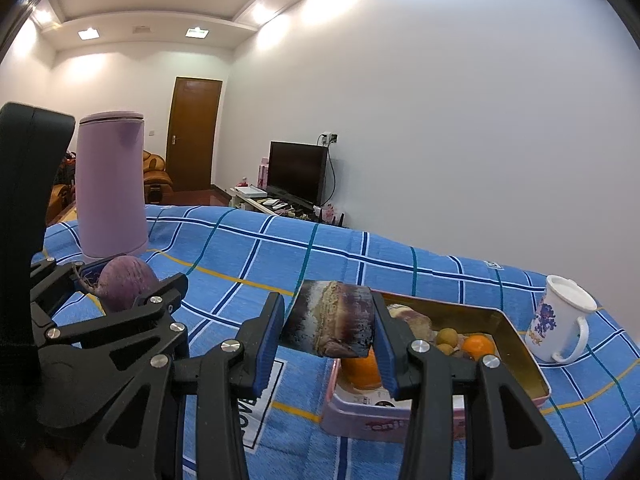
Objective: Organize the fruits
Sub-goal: 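Lower the turnip and sugarcane piece into the tin box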
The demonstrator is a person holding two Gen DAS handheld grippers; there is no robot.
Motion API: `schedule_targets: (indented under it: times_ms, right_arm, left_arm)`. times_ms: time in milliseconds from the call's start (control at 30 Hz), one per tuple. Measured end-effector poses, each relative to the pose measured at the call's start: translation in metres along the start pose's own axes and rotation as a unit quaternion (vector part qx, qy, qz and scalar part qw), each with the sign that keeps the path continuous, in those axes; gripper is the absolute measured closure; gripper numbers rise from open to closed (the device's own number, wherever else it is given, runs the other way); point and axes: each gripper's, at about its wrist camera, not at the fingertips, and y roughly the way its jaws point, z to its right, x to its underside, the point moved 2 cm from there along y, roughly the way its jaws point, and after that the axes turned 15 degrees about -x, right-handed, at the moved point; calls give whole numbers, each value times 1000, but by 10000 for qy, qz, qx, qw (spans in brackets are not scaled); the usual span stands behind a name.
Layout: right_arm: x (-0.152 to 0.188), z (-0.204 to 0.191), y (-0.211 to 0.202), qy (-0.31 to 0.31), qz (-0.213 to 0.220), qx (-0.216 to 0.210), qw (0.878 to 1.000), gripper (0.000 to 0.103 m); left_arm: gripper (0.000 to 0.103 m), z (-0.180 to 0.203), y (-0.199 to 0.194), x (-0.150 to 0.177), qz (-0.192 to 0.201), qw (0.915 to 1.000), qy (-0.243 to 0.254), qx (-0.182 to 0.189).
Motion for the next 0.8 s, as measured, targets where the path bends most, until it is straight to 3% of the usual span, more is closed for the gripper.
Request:
schedule_targets:
  times_ms: [800]
  right_arm:
    - [10, 29, -28, -7, 34, 290, 9996, 58]
  left_arm:
    - [48, 39, -29, 5, 158, 9993, 253, 238]
